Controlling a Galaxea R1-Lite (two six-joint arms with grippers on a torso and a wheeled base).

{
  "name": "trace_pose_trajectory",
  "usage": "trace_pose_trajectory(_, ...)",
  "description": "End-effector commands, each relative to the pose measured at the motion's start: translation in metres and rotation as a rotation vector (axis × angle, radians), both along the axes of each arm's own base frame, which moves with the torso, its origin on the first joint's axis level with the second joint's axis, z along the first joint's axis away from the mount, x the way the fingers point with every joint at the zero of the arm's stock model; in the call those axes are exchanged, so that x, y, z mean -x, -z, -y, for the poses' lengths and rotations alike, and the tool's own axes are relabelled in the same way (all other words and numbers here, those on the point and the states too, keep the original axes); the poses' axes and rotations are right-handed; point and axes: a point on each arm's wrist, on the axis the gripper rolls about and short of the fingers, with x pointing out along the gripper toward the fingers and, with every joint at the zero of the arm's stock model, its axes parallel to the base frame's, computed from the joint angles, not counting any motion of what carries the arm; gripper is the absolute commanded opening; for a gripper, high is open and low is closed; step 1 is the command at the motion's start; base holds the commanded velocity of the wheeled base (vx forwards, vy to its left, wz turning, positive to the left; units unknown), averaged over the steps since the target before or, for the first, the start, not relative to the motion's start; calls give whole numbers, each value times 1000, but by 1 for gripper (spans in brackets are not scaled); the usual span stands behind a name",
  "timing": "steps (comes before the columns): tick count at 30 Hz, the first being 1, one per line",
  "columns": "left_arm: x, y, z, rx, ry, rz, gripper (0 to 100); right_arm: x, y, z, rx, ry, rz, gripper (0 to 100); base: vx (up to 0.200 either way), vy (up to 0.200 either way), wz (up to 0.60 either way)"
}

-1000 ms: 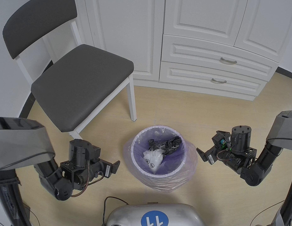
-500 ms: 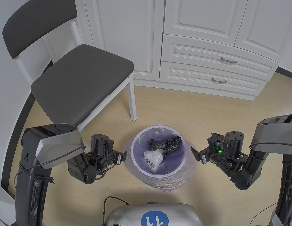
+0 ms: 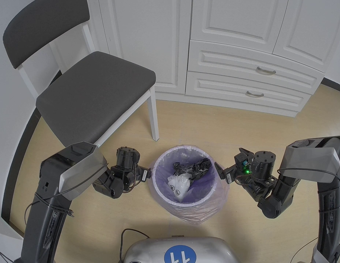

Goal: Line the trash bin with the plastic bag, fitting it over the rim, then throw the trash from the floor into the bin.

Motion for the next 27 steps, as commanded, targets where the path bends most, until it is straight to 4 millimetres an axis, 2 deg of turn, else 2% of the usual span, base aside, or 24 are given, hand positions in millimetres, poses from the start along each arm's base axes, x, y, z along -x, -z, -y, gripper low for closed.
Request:
trace_pose_trajectory(1, -8, 3, 4, -31, -32, -5, 100, -4, -2, -4, -9, -7, 22, 100, 0, 0, 0)
trace_pose_trajectory(3, 2, -3, -1, -49, -30, -22, 100, -1, -8, -1, -14, -4, 32, 100, 0, 0, 0)
trace_pose_trajectory(6, 14, -15, -4, -52, -23, -34, 100, 4, -7, 2, -15, -3, 16, 100, 0, 0, 0)
trace_pose_trajectory(7, 30, -25, -6, -58, -19, -41, 100, 9, -6, 5, -30, 1, 0, 100, 0, 0, 0)
trace_pose_trajectory(10, 53, -39, -6, -51, -10, -22, 100, 13, -8, 10, -60, 16, -17, 100, 0, 0, 0)
trace_pose_trajectory(12, 77, -52, -9, -54, -12, 10, 100, 17, -12, 19, -86, 41, -26, 100, 0, 0, 0)
trace_pose_trajectory(13, 77, -52, -9, -54, -12, 10, 100, 17, -12, 19, -86, 41, -26, 100, 0, 0, 0)
trace_pose_trajectory(14, 94, -58, -8, -55, -12, 30, 100, 20, -15, 26, -98, 61, -33, 100, 0, 0, 0)
trace_pose_trajectory(16, 113, -64, -10, -58, -15, 48, 100, 25, -15, 34, -108, 79, -53, 100, 0, 0, 0)
trace_pose_trajectory(19, 138, -70, -13, -50, 0, 65, 100, 36, -19, 43, -140, 101, -77, 100, 0, 0, 0)
trace_pose_trajectory(20, 139, -70, -14, -50, 1, 65, 100, 37, -19, 43, -142, 102, -79, 100, 0, 0, 0)
trace_pose_trajectory(21, 157, -76, -17, -39, 16, 84, 100, 46, -23, 48, -169, 114, -95, 100, 0, 0, 0)
trace_pose_trajectory(22, 166, -80, -20, -31, 23, 98, 100, 53, -26, 51, -182, 122, -101, 100, 0, 0, 0)
trace_pose_trajectory(26, 198, -102, -30, 5, 43, 161, 100, 77, -41, 59, -206, 131, -106, 100, 0, 0, 0)
trace_pose_trajectory(27, 201, -103, -31, 7, 44, 165, 100, 79, -43, 60, -208, 131, -105, 100, 0, 0, 0)
